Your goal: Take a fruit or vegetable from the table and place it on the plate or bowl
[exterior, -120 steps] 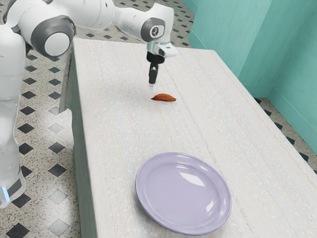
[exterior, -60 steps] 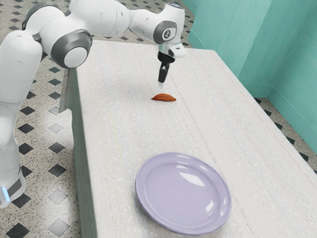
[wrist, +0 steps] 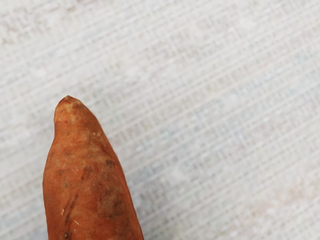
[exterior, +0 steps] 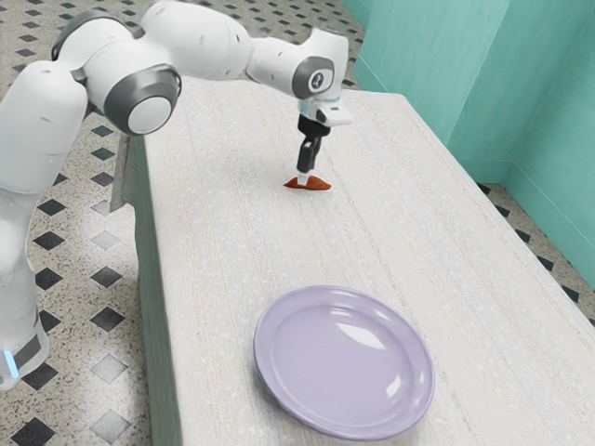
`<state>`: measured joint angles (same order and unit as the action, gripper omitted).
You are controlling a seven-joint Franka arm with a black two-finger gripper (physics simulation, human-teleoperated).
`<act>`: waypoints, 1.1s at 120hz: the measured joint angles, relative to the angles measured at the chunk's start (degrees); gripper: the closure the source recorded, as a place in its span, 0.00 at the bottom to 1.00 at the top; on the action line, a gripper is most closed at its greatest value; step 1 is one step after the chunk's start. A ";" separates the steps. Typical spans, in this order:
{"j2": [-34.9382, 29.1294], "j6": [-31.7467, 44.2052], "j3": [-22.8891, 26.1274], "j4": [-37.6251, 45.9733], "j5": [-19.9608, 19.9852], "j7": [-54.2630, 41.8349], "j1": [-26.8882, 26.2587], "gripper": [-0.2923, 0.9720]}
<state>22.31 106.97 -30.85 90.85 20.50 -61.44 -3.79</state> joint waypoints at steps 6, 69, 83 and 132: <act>-0.04 0.06 -0.11 0.59 0.17 -0.31 -0.01 0.23; 3.36 0.91 -0.09 -0.67 3.18 -3.46 1.94 0.23; 4.44 0.99 0.25 -1.70 4.12 -4.10 2.10 0.24; 4.89 1.08 0.44 -2.41 5.37 -5.55 2.12 0.61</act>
<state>27.20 108.05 -30.40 88.44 25.87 -66.99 -1.68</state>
